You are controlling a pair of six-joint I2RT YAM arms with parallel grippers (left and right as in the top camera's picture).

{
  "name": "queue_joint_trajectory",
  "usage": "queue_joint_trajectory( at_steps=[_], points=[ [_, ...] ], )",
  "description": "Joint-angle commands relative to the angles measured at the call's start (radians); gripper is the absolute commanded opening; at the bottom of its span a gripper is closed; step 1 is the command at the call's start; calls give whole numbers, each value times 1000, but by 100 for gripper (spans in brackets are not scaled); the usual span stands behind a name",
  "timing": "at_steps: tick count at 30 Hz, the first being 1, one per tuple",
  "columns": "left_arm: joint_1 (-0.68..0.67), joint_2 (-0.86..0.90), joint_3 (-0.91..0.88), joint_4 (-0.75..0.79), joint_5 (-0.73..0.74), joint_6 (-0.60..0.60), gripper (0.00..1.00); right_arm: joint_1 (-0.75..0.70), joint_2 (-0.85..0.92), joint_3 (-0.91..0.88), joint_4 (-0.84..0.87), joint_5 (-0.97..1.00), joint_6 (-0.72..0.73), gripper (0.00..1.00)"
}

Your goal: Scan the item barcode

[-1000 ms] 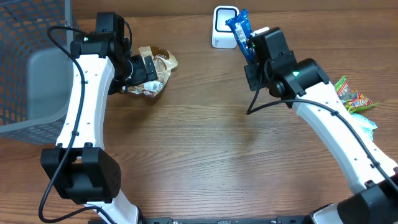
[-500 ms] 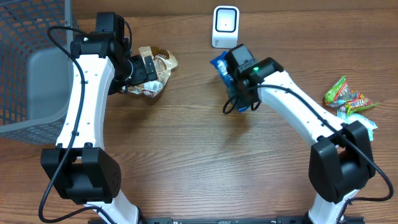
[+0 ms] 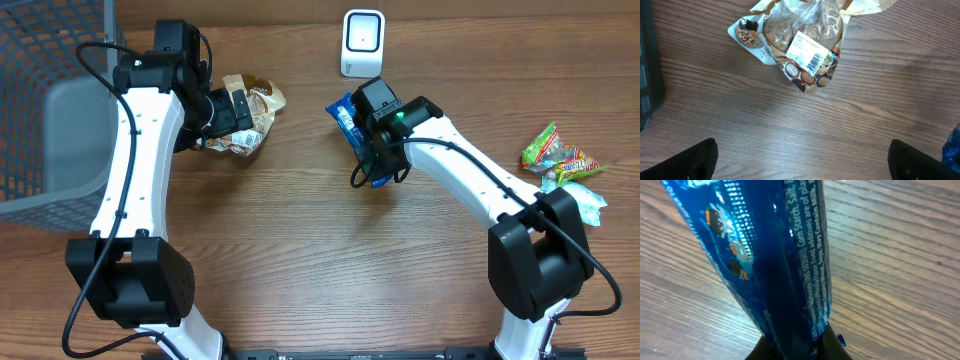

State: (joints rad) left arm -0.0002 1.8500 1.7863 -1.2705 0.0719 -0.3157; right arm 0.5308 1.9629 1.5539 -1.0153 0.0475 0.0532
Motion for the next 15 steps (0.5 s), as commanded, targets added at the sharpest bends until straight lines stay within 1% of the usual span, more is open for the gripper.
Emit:
queue_joint_trajectory(
  at_steps=[1,6,8,15],
  points=[
    [-8,9,-3,0,6,-6,100,-3,-3,18,-14,-59,11,4],
    [-8,9,-3,0,6,-6,100,-4,-3,18,-82,-151,11,4],
    [-8,9,-3,0,6,-6,100,-8,-3,18,-98,-158,11,4],
    [-8,9,-3,0,6,-6,100,-27,12,17,-36,-116,10,4]
  ],
)
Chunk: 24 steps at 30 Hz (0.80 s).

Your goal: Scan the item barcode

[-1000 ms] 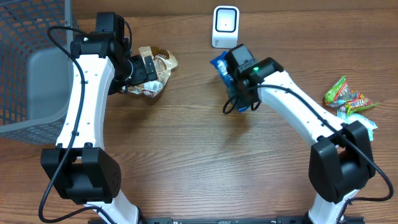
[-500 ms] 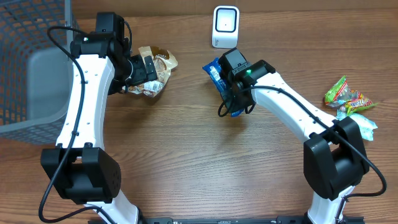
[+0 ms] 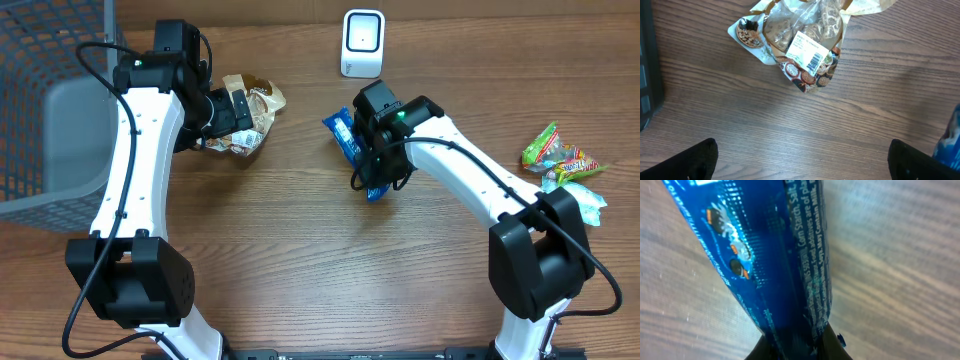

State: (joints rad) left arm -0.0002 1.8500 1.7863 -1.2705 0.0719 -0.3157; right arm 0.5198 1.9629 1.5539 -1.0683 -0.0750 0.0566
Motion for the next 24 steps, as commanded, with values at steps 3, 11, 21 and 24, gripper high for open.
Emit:
queue_joint_trajectory(
  at_steps=[3,11,21,24],
  points=[
    [-8,9,-3,0,6,-6,100,-23,43,17,20,6,6,4],
    [-7,9,-3,0,6,-6,100,-23,80,18,37,-20,-14,33],
    [-8,9,-3,0,6,-6,100,-26,79,144,-95,7,-114,42],
    [-8,9,-3,0,6,-6,100,-2,79,182,-97,69,-118,40]
  ],
)
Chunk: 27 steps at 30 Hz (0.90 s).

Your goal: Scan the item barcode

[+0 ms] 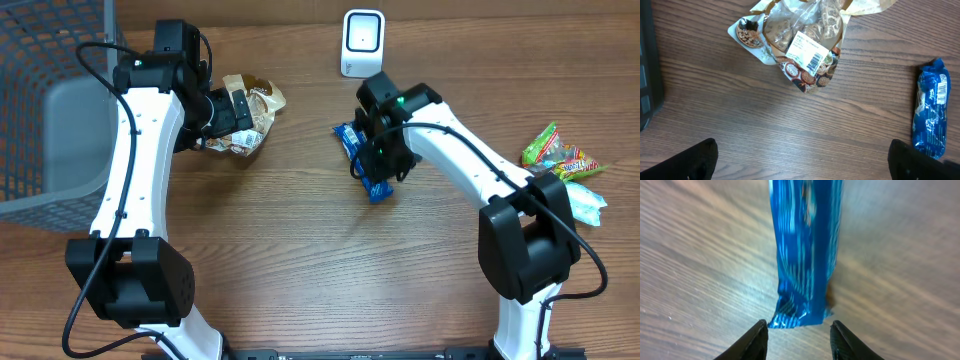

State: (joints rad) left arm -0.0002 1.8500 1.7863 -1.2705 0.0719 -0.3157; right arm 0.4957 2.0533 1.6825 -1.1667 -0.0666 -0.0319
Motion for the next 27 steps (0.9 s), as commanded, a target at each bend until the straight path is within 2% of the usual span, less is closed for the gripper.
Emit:
queue_joint_trajectory(
  at_steps=[1,4,7,12,18,20,27],
  points=[
    [-6,9,-3,0,6,-6,100,32,-11,57,8,74,-37,37],
    [-7,9,-3,0,6,-6,100,72,-10,51,45,90,-78,27],
    [-7,9,-3,0,6,-6,100,129,-5,20,83,197,-77,26],
    [-7,9,-3,0,6,-6,100,212,32,-32,143,439,-61,34],
    [-7,9,-3,0,6,-6,100,219,53,-83,248,576,-55,45],
    [-8,9,-3,0,6,-6,100,216,53,-89,280,586,-55,49],
    [-8,9,-3,0,6,-6,100,216,57,-94,310,547,-55,47]
  ],
)
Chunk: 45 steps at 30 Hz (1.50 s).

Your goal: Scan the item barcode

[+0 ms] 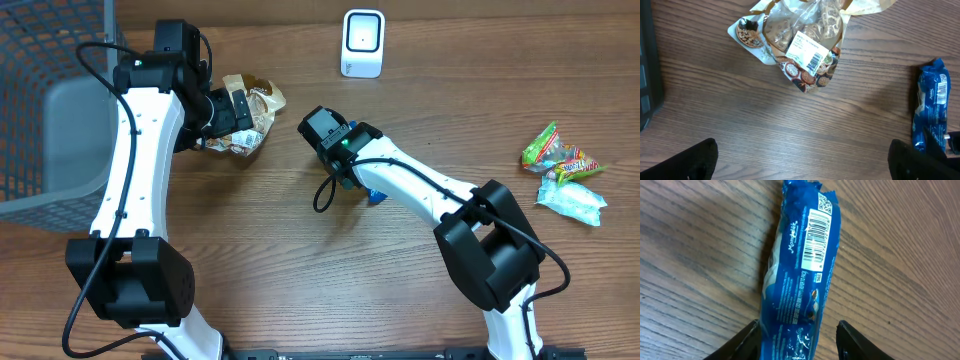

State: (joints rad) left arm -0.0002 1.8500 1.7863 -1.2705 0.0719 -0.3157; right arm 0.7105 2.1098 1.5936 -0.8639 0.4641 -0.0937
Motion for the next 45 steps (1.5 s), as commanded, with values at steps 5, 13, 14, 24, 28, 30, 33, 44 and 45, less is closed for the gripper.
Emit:
queue_joint_trajectory(
  at_steps=[5,13,14,24,28,30,33,44,45],
  points=[
    [-6,9,-3,0,6,-6,100,2,28,-5,2,14,7,47],
    [-7,9,-3,0,6,-6,100,3,47,-33,34,14,7,47],
    [-7,9,-3,0,6,-6,100,4,47,-44,46,14,8,46],
    [-7,9,-3,0,6,-6,100,2,45,-108,98,18,19,22],
    [-7,9,-3,0,6,-6,100,2,30,-72,72,20,80,20],
    [-7,9,-3,0,6,-6,100,-2,14,-49,59,5,97,18],
    [-7,9,-3,0,6,-6,100,-14,-17,-9,26,-90,82,12],
    [-7,9,-3,0,6,-6,100,-262,-85,137,-88,-1040,-124,9],
    [-7,9,-3,0,6,-6,100,-291,-85,137,-79,-1115,-124,5]
  ],
)
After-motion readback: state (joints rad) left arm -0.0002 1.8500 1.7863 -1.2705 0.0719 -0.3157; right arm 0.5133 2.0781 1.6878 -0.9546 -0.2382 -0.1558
